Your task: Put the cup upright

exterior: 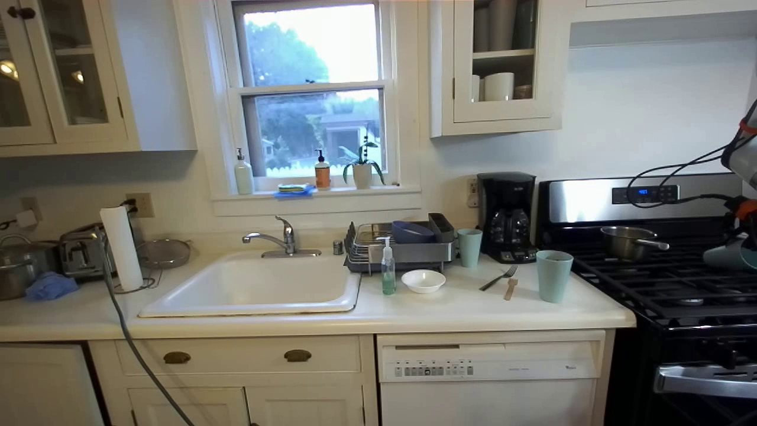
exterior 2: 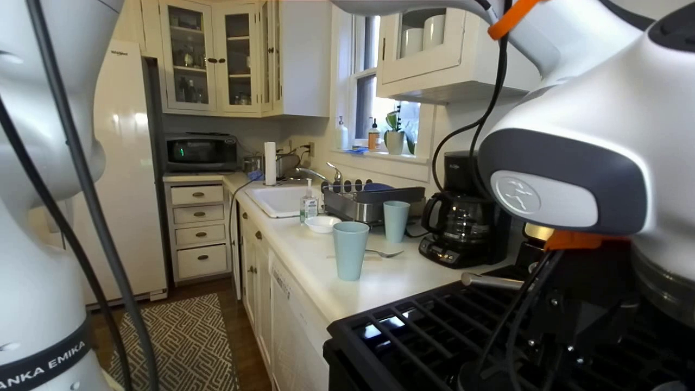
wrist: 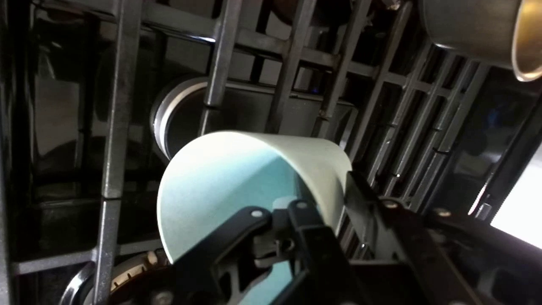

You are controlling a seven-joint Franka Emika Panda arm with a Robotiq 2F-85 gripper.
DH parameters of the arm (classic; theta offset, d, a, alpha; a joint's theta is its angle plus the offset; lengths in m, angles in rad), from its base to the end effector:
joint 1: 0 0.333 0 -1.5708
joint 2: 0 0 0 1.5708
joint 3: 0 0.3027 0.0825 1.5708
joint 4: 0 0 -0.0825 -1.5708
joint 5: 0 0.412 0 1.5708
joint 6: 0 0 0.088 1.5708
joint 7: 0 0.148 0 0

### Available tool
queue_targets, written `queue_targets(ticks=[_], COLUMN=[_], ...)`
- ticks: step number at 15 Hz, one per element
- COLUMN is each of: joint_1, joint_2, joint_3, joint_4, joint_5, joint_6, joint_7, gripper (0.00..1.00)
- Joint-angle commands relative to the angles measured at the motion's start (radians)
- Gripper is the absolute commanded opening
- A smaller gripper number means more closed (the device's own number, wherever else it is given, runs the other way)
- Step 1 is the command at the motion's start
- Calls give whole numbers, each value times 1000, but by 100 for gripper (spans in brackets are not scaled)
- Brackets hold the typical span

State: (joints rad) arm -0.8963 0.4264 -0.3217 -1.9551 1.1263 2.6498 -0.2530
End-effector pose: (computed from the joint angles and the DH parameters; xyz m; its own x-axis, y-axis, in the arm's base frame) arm 0.2277 -0.6274 0.2251 -0.3236 -0.9294 0.1776 -0.8181 0.1806 -0.5459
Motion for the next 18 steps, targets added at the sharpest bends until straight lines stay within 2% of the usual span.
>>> queue_targets(ticks=[1,5,7,10,13,14,15,16,17,18], joint_1=[8,41,62,108,145,154,114,119,164,174], joint_2=[-100,-210,-291,-423,-554,-605,-646,-704,-755,-804], joint_3=[-5,-32,-47,-80,-82,-76,-21,-4,-22,-3], joint_4=[-45,-73,-103,-153,-210,-229,-250,-272,-293,-313], joint_5=[-21,-123,-219,-475,-716,-797,-875,-955,-1034,-1095], joint_6=[-25,-54,-98,-193,-229,-245,-271,-303,-330,-346], joint_7=[-2,38,57,120,137,147,160,177,195,199], gripper=[1,1,1,1,1,1,1,1,1,1])
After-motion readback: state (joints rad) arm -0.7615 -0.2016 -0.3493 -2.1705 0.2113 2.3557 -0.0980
